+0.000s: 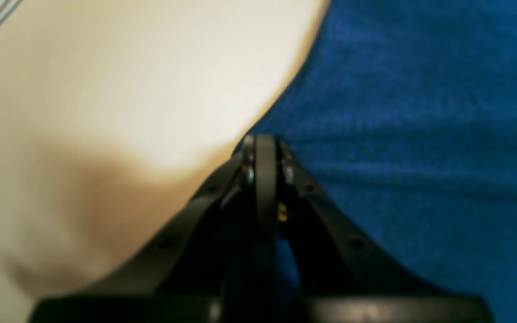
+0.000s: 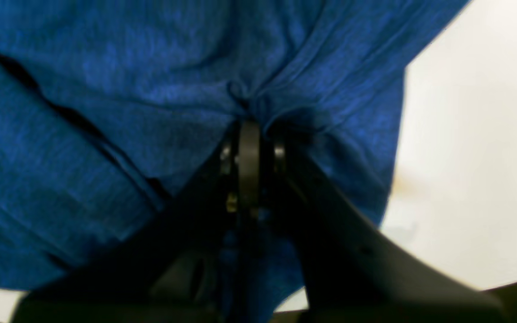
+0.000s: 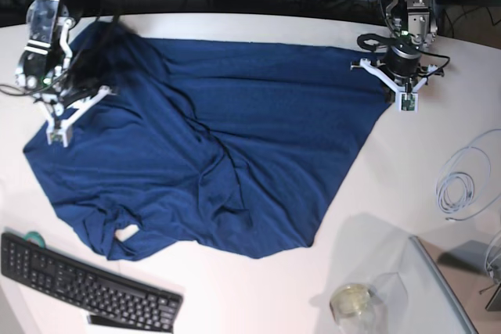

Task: Layout the t-shirt on the table in an organized manner, then fold the t-shirt properly
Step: 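Pull the shirt edges apart with both grippers to stretch it, then drag the shirt corner with the left gripper away from the right gripper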

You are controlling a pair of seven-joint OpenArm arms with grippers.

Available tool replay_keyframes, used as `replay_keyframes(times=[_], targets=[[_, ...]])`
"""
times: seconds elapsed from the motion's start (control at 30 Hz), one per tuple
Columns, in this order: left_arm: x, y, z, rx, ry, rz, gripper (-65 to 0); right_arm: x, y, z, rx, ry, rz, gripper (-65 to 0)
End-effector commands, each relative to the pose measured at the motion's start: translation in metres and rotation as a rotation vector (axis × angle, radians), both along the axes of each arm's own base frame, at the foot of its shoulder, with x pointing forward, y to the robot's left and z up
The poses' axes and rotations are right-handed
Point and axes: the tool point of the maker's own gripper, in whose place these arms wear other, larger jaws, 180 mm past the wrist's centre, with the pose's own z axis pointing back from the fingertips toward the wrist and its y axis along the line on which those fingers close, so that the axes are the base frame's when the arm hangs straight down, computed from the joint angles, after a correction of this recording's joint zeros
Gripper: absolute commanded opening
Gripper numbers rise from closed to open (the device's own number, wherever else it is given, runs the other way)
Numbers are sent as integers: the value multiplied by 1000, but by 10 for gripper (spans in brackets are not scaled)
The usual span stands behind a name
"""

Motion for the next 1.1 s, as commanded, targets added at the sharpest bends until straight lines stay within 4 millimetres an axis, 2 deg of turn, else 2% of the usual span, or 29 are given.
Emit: replay_keyframes(times=[0.0,0.1,0.23,0.3,0.4,0.5,0.63,0.7,0.77,0.93,1.0,1.07], targets=[[-1,7,1,17,9,7,-650,17,-13,13,-35,-50,1,-644],[-4,7,-4,17,24,5,-650,25,-34,22,-79,-52,9,-638],[-1,5,-1,16,13,1,-650,23,-36,23,-79,-16,9,-636],[5,2,7,11,-14,-2,-650,24,-34,23,-73,-17,8,-636],[17,-16,26,-14,-80,-4,-650,22,-32,21,-68,-12,7,-635],[27,-35,45,-39,-145,-15,-650,16,-31,9,-54,23,3,-635],[44,-62,51,-84,-182,-35,-650,10,-29,-3,-37,62,-3,-635],[47,-74,50,-96,-179,-64,-650,11,-29,-2,-38,59,-3,-630],[50,-81,55,-100,-195,-81,-650,12,-30,1,-42,50,-2,-588],[45,-94,66,-111,-217,-109,-650,14,-34,12,-61,15,-4,-366],[43,-108,61,-131,-201,-136,-650,19,-36,22,-75,-18,-9,-308],[37,-118,44,-143,-155,-157,-650,21,-33,26,-72,-36,-8,-294]])
